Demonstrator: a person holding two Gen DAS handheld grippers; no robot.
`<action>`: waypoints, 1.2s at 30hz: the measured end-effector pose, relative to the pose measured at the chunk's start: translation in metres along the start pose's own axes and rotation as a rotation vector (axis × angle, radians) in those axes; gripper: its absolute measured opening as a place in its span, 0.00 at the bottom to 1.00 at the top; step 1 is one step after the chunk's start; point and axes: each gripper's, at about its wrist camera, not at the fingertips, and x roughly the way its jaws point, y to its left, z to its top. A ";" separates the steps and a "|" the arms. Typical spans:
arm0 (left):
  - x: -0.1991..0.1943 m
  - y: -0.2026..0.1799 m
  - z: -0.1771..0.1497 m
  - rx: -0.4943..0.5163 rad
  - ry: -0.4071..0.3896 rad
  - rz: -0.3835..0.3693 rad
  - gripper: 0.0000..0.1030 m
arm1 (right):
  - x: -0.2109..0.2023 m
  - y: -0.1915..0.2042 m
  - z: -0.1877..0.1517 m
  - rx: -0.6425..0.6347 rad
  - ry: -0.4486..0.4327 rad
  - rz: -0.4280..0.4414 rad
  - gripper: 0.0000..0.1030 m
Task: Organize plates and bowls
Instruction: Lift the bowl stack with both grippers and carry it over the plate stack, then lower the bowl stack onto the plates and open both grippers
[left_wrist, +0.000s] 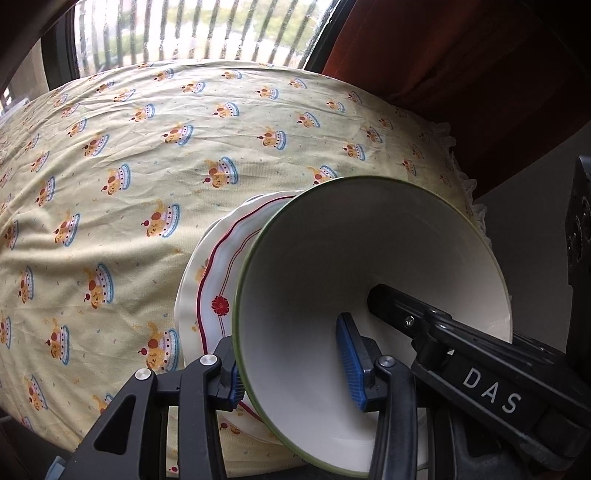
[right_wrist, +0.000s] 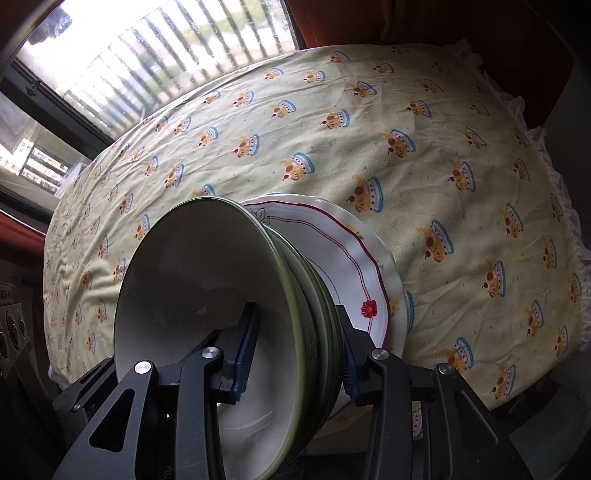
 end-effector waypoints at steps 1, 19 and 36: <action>0.002 0.002 0.001 -0.006 0.009 0.001 0.41 | 0.002 0.000 0.001 0.002 0.006 -0.003 0.42; 0.004 -0.012 0.005 0.029 -0.028 0.096 0.42 | 0.010 -0.010 0.009 0.019 -0.010 0.066 0.40; 0.001 -0.032 -0.007 -0.021 -0.074 0.241 0.48 | -0.004 -0.018 0.002 -0.113 -0.083 0.053 0.35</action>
